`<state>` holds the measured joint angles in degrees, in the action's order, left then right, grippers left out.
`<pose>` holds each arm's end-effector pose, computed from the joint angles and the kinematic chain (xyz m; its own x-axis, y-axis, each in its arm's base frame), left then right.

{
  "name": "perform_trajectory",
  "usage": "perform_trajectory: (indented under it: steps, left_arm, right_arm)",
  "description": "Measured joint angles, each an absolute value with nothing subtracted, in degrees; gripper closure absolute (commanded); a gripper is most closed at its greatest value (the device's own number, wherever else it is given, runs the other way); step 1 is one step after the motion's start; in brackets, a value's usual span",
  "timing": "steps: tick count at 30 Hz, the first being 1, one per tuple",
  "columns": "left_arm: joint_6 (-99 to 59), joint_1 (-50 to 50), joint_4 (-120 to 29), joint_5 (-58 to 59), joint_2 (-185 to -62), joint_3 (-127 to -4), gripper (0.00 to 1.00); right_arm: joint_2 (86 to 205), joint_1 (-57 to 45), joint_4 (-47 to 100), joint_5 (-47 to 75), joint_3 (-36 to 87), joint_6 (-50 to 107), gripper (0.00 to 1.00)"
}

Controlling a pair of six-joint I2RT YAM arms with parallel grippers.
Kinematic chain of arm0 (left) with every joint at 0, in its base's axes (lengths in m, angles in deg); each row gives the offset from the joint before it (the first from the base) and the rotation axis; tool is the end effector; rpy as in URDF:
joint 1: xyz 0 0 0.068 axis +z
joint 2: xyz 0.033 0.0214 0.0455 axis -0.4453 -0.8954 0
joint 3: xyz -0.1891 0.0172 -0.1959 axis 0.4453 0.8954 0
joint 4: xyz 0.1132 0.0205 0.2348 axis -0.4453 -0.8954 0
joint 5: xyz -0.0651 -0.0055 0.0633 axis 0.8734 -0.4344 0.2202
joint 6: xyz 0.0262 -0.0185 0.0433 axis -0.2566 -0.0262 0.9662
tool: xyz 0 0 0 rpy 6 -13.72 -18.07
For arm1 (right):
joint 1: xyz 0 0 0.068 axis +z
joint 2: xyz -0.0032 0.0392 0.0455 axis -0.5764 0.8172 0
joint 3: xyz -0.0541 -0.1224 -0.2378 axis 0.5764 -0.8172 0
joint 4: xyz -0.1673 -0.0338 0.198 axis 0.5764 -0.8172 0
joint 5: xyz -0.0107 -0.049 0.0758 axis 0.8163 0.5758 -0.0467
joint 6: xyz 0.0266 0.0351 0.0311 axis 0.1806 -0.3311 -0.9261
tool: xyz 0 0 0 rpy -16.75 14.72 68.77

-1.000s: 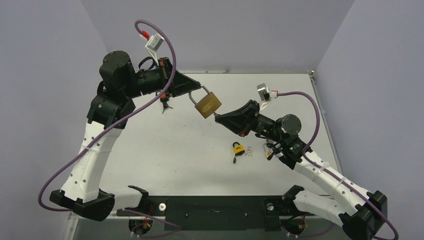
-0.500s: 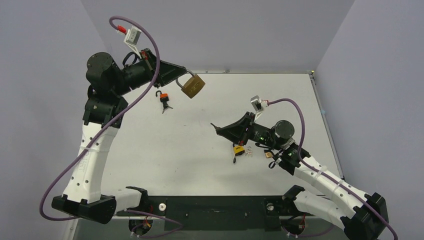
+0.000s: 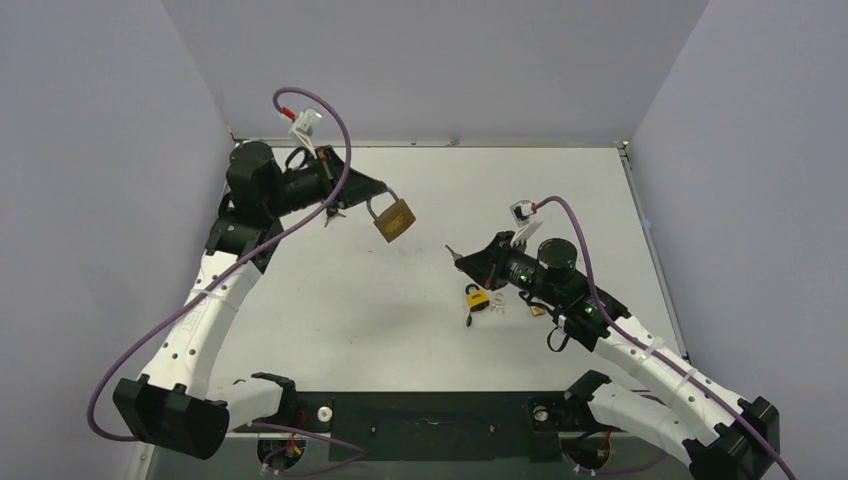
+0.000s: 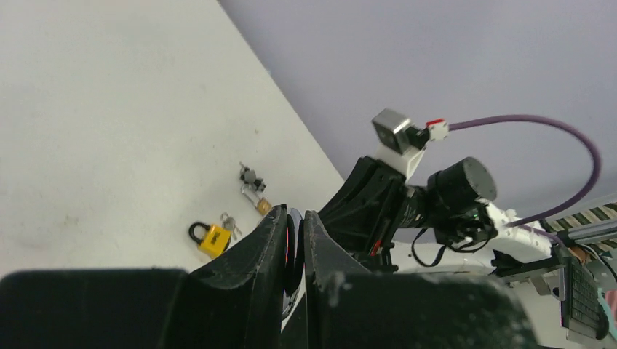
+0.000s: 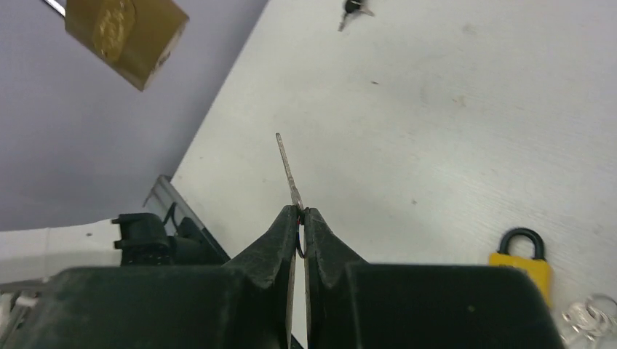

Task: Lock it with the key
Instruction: Lock the lock, then place the lock at the center of the board.

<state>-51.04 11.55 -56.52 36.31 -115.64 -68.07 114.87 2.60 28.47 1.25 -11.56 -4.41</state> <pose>0.2401 -0.0896 0.4459 -0.6002 -0.3445 -0.7219 0.6136 0.3806 -0.6918 0.1582 0.1387 0.3059 -0.6535 0.2481 -0.7151 -0.5602 0.4768 0.6774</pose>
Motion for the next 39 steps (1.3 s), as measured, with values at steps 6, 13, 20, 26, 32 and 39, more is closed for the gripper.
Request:
perform_trajectory:
  steps: [6, 13, 20, 26, 32, 39]
  left_arm:
    - [-49.7, 6.2, -56.3, 34.1, -116.0, -55.0, 1.0]
    - [-50.0, -0.1, -52.8, 34.8, -121.3, -44.1, 1.0]
    - [-50.6, -0.5, -47.7, 36.9, -130.2, -42.4, 1.0]
    - [-50.8, -0.7, -43.3, 38.3, -138.6, -42.4, 1.0]
    - [-51.6, -1.2, -39.2, 40.4, -147.9, -42.8, 1.0]
    - [-48.6, -1.4, -44.0, 39.9, -153.5, -49.9, 1.0]
  right_arm:
    - [116.3, 2.6, 18.0, 10.1, -9.9, -3.9, 1.0]
    - [123.0, 2.6, 15.4, 13.1, -9.2, -4.0, 1.0]
    - [128.5, 2.7, 16.4, 14.3, -9.3, -4.3, 1.0]
    - [131.5, 3.2, 18.0, 14.4, -9.3, -4.4, 1.0]
    - [132.3, 3.2, 19.2, 14.5, -10.0, -4.5, 1.0]
    - [132.7, 3.3, 20.7, 14.8, -10.8, -4.6, 1.0]
